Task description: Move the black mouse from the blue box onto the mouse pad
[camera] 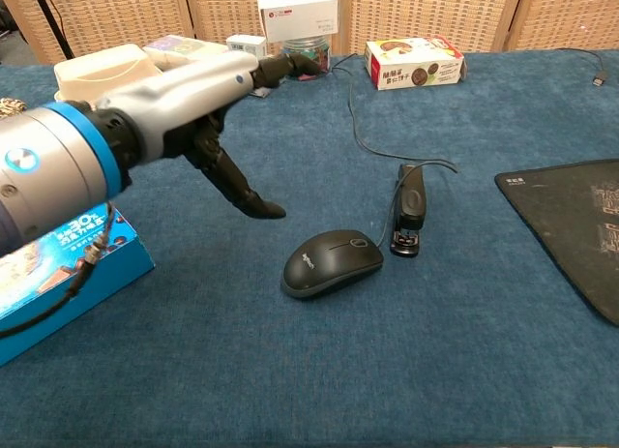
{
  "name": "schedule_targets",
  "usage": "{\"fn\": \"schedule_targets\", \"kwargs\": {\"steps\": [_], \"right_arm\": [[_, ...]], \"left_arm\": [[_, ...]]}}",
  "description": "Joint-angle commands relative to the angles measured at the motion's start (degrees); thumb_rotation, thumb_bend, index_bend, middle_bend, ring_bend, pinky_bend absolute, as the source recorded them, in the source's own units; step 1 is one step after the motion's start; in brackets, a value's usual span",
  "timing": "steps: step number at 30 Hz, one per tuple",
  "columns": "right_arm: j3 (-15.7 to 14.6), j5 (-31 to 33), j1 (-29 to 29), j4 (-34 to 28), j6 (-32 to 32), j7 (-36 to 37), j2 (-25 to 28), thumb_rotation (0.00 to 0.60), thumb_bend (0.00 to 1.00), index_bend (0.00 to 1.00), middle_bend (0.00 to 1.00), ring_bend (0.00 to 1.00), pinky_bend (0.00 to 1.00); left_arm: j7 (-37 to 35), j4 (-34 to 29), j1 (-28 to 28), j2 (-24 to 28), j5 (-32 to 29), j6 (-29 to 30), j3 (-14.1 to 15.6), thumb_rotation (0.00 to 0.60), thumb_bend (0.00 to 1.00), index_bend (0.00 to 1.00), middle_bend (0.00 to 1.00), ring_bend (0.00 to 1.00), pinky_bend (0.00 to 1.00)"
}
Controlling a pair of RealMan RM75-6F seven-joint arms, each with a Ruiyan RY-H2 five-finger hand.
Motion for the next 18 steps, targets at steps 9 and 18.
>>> {"fn": "schedule_targets", "kwargs": {"steps": [9,18], "right_arm": [[-0.6,-0.5,1.4,1.8,-2.6,-4.0,-2.3,0.600,0.00,0.00,0.00,0.00,0.00],[-1.3,-7.3,6.2,5.6,-6.6,-6.9,-3.5,0.600,0.00,0.00,0.00,0.00,0.00]], "left_arm": [[-16.1,3.1,5.6,22.7,21.1,2.3,5.0,0.600,0.07,0.00,0.00,0.00,0.00],[-28.3,9.9,14.3,34.5,30.9,12.3,11.0,0.600,0.07,0.00,0.00,0.00,0.00]]}}
